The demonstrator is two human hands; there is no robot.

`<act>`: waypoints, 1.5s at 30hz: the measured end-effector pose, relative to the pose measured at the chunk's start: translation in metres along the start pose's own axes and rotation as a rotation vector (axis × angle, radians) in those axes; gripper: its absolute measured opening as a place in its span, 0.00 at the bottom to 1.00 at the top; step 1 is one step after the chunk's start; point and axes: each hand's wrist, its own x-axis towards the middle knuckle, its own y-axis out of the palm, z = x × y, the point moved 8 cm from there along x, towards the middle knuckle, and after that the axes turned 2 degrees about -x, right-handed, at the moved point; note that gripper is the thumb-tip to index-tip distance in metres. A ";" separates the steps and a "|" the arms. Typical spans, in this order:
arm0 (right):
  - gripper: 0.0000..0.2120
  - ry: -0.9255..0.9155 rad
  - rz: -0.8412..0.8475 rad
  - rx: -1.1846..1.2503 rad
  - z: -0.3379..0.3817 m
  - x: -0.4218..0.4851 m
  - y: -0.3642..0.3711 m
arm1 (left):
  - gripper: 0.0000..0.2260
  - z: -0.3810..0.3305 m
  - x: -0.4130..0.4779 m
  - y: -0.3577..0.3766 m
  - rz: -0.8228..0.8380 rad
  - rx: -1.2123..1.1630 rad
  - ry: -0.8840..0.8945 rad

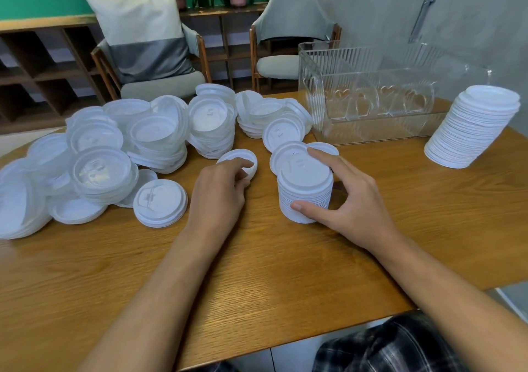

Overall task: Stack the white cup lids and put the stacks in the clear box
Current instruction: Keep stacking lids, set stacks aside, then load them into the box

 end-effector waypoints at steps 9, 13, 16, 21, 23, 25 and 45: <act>0.40 0.006 0.001 0.002 0.000 0.000 0.000 | 0.15 0.001 0.000 0.000 0.028 -0.056 -0.072; 0.40 0.005 -0.005 0.005 0.001 0.000 0.000 | 0.14 -0.002 -0.001 0.001 0.044 -0.047 -0.063; 0.40 0.004 -0.003 0.008 0.001 0.000 0.000 | 0.14 -0.004 -0.001 0.003 0.059 -0.054 -0.058; 0.40 0.012 -0.001 0.010 0.000 0.000 0.000 | 0.11 -0.005 -0.002 0.004 0.075 -0.076 -0.053; 0.41 0.013 -0.001 0.006 0.000 0.000 0.000 | 0.08 -0.005 -0.001 0.003 0.073 -0.118 -0.052; 0.40 0.014 -0.003 0.004 -0.001 0.000 0.001 | 0.05 -0.004 -0.001 0.002 0.078 -0.121 -0.056; 0.40 0.014 -0.002 0.015 0.000 0.000 0.000 | 0.07 -0.006 0.001 0.003 0.086 -0.067 0.008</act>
